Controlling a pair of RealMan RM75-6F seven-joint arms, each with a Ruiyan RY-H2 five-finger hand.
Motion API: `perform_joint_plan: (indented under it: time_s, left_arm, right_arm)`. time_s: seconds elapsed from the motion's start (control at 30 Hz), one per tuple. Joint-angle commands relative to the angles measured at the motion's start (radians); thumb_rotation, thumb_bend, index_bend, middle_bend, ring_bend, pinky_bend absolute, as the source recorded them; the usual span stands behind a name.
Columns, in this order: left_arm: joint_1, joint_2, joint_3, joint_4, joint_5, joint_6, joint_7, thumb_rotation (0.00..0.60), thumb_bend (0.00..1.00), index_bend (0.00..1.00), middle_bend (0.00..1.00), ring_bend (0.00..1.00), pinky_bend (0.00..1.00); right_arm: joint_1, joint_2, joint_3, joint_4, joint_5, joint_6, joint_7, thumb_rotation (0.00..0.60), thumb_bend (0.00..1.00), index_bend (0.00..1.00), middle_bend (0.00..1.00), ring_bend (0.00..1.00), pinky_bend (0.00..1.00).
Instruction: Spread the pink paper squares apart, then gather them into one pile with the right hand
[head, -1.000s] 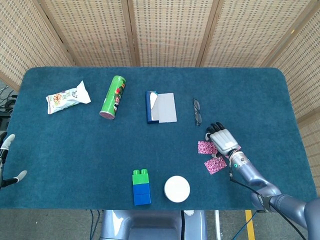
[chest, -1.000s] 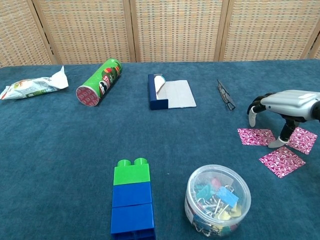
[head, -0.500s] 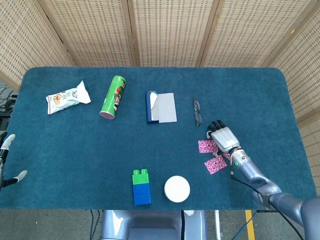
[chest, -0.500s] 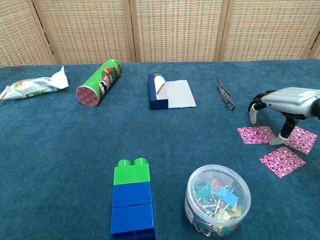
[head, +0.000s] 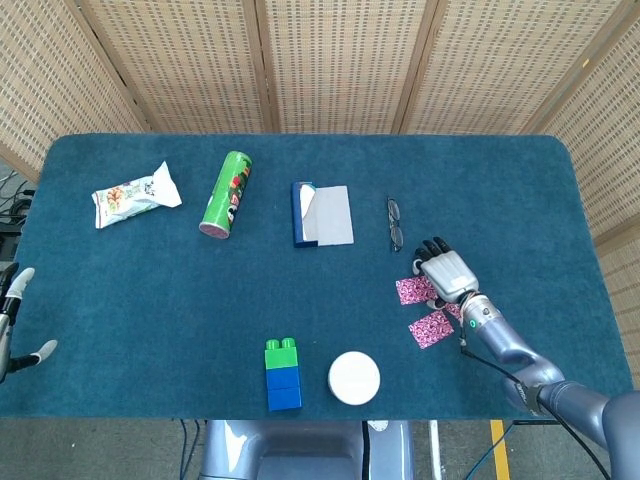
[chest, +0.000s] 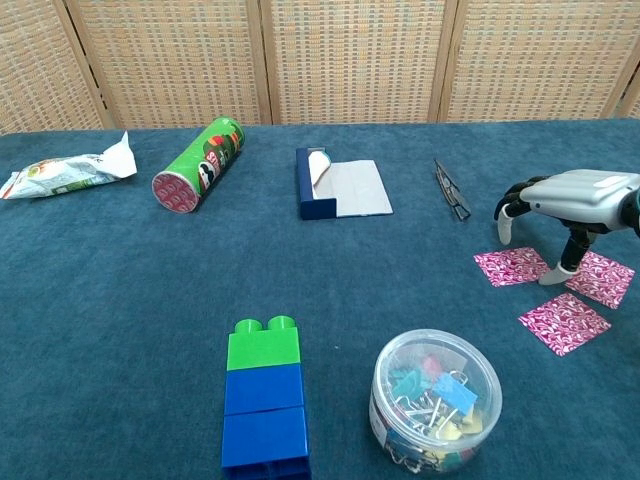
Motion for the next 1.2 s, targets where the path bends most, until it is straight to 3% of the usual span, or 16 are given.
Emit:
perform_joint_plan:
  time_s: [0.03,1.2]
  left_arm:
    - [0.000,0.000,0.000,0.000,0.000,0.000,0.000,0.600,0.18,0.04,0.00,0.00,0.00]
    - [-0.003,-0.008,0.001,0.022,-0.005,-0.010,-0.018,0.600,0.18,0.04,0.00,0.00,0.00]
  right_arm:
    - [0.000,0.004,-0.001,-0.010,0.005,-0.007,-0.008,0.600,0.21,0.34,0.18,0.00,0.01]
    - [0.014,0.008,0.014,-0.032,0.053,-0.048,-0.065,0.600,0.21,0.34,0.18,0.00,0.01]
